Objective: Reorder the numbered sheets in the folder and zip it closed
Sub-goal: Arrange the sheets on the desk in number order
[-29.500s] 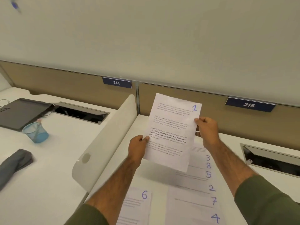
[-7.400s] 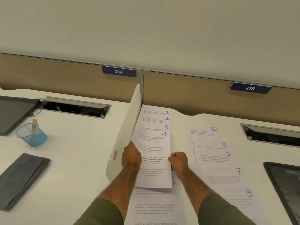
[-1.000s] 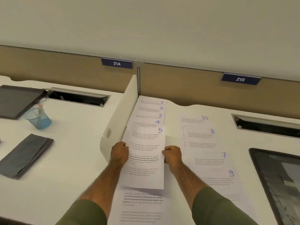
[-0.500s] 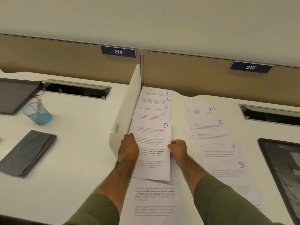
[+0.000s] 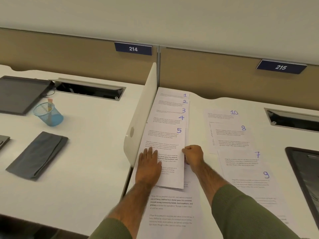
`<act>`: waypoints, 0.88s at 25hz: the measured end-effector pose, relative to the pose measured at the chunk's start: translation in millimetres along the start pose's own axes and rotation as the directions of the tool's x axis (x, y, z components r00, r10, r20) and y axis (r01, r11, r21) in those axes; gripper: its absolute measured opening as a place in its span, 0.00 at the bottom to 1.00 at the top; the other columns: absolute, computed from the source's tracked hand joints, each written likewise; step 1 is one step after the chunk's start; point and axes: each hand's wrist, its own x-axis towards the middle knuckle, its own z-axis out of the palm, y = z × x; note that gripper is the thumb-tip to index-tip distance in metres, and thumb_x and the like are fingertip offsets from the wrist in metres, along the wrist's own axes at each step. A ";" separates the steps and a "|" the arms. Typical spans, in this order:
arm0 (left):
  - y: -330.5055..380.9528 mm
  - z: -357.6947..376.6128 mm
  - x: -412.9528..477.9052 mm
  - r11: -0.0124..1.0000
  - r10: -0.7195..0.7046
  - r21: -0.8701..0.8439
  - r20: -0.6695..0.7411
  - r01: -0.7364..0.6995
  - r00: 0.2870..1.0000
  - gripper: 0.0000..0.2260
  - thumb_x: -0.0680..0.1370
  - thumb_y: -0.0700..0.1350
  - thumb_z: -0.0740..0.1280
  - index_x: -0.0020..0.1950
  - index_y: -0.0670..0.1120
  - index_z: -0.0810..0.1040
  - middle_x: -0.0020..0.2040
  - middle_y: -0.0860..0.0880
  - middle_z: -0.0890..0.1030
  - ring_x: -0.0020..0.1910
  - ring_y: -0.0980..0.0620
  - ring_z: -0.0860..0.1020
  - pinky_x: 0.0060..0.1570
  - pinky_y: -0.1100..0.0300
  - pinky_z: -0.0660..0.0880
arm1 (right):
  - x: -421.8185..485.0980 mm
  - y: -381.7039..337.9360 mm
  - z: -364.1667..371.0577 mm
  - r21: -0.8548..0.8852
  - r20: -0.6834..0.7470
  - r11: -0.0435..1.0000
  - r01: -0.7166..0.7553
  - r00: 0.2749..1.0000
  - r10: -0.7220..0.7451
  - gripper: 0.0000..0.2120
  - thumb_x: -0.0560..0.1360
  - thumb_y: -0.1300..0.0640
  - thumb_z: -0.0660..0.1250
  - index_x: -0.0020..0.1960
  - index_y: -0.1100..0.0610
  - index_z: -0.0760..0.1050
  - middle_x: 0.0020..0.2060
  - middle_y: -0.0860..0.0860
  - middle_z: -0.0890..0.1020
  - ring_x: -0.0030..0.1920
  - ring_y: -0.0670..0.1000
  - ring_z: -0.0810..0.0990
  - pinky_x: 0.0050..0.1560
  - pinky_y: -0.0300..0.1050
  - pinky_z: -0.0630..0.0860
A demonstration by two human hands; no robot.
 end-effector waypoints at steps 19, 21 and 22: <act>46.1 55.8 -91.7 0.868 0.483 0.097 0.060 -0.487 0.873 0.32 0.84 0.66 0.46 0.83 0.52 0.44 0.83 0.50 0.41 0.82 0.48 0.40 0.76 0.45 0.44 | -84.9 70.7 -53.7 -0.787 0.264 0.473 0.396 0.909 -0.322 0.38 0.83 0.41 0.55 0.82 0.50 0.37 0.82 0.46 0.41 0.81 0.54 0.35 0.79 0.60 0.40; 48.5 55.7 -93.2 0.870 0.478 0.093 0.074 -0.484 0.875 0.33 0.83 0.67 0.46 0.83 0.53 0.44 0.83 0.51 0.40 0.82 0.48 0.40 0.76 0.45 0.43 | -81.4 61.7 -54.9 -0.815 0.303 0.416 0.403 0.909 -0.287 0.36 0.84 0.42 0.54 0.82 0.50 0.35 0.82 0.46 0.42 0.80 0.54 0.34 0.78 0.62 0.39; 48.8 55.2 -93.4 0.872 0.474 0.092 0.080 -0.480 0.877 0.33 0.83 0.68 0.45 0.83 0.53 0.42 0.83 0.51 0.39 0.81 0.49 0.38 0.76 0.45 0.42 | -79.5 59.2 -55.6 -0.825 0.318 0.394 0.406 0.909 -0.271 0.36 0.84 0.42 0.53 0.82 0.50 0.36 0.82 0.47 0.43 0.80 0.55 0.34 0.78 0.63 0.39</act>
